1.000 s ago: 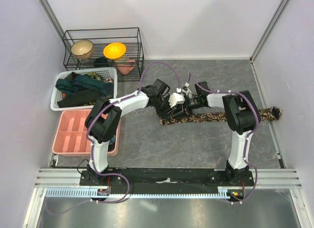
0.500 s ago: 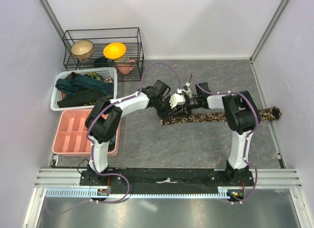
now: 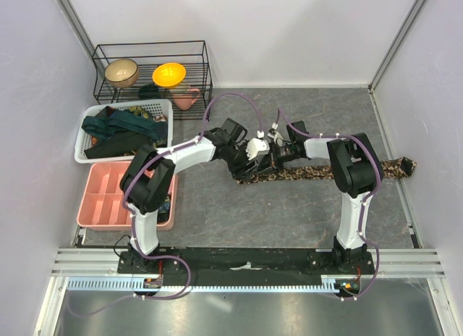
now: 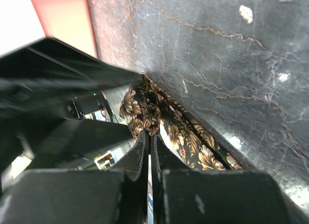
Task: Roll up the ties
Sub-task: Roll the tie at the center of the board.
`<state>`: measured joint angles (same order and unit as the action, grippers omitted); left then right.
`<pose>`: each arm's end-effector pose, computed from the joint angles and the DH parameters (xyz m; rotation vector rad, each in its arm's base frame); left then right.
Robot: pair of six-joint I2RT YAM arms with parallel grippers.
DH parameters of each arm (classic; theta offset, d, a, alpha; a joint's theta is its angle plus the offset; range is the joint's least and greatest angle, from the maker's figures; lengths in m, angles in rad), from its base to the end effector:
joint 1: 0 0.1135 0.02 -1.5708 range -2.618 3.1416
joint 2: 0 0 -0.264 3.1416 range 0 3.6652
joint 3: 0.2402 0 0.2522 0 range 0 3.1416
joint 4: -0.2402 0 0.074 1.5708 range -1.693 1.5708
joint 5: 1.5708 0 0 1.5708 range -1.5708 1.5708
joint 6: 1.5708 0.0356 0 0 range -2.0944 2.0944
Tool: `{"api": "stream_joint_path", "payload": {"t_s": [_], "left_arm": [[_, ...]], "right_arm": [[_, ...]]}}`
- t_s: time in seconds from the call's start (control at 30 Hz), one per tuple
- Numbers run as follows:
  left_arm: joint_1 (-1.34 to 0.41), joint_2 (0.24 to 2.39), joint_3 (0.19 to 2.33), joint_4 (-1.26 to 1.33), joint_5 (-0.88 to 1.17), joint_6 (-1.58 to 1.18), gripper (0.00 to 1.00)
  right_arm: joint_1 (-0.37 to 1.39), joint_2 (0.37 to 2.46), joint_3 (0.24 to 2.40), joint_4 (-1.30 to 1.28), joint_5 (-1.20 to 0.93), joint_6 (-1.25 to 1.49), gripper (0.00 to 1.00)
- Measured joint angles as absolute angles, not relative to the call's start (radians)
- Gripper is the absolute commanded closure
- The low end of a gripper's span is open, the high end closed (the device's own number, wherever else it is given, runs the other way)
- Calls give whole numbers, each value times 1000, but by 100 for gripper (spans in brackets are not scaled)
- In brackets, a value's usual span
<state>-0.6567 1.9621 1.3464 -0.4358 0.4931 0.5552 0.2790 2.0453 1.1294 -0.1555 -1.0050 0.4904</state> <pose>0.3125 -0.2622 0.1736 1.6047 2.0142 -0.6805 0.3589 0.1341 0.1089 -0.0889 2.6494 1.5885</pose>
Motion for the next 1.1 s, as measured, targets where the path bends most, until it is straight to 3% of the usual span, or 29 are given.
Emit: {"api": "stream_joint_path", "payload": {"t_s": [0.3,0.43,0.67,0.8,0.97,1.0,1.1], "left_arm": [[-640,1928,1340,-445,495,596,13],[-680,1949,1362,-457,490,612,12],[-736,2026,1414,-478,427,630,36],[-744,2038,1419,-505,387,675,57],[-737,2025,1396,-506,372,745,64],[-736,2016,1383,-502,371,760,64],[-730,1993,1351,-503,373,800,64]], "right_arm": [[279,2052,1138,-183,-997,432,100],[279,2058,1138,-184,-997,422,100],[279,2059,1138,-184,-998,422,100],[279,2059,1138,-182,-1000,429,100],[288,2059,1132,-146,-1014,473,97],[292,2059,1128,-133,-1016,486,95],[307,2059,1115,-105,-1020,523,71]]}}
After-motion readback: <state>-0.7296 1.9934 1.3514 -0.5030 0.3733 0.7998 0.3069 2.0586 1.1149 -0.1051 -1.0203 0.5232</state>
